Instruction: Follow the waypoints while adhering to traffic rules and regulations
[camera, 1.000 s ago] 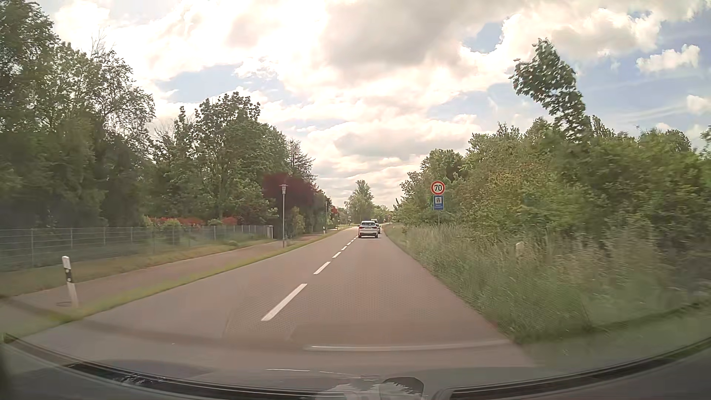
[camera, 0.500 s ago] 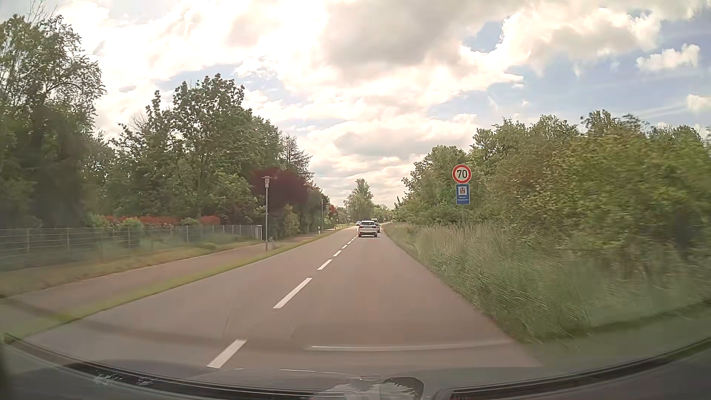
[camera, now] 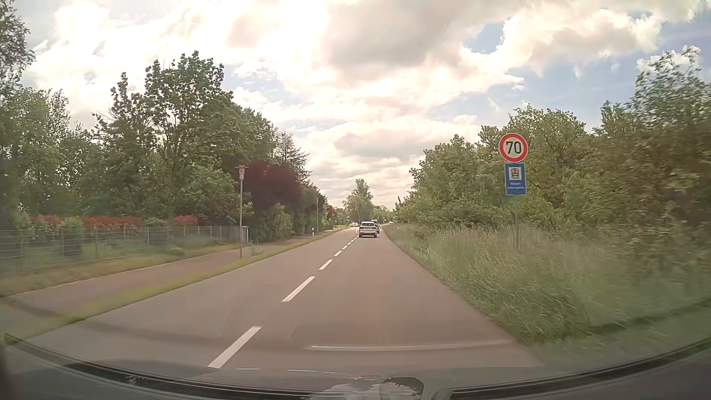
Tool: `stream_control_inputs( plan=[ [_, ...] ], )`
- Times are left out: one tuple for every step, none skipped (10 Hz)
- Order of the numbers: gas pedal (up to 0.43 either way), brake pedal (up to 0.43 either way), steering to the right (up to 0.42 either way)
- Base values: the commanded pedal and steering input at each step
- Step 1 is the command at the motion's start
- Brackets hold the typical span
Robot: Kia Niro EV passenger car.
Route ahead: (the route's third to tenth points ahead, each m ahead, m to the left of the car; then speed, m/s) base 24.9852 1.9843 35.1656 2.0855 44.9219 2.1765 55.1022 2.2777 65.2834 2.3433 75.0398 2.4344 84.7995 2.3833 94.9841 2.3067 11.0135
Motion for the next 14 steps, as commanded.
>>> stream_control_inputs(
  plan=[
    [0.118,0.0,-0.001],
    [0.118,0.0,-0.001],
    [0.118,0.0,-0.001],
    [0.118,0.0,-0.001],
    [0.118,0.0,-0.001],
    [0.118,0.0,-0.001],
    [0.118,0.0,-0.001],
    [0.118,0.0,0.0],
    [0.118,0.0,0.0],
    [0.118,0.0,0.0],
    [0.118,0.0,0.0],
    [0.118,0.0,0.001],
    [0.118,0.0,0.0],
    [0.11,0.0,0.0]
  ],
)
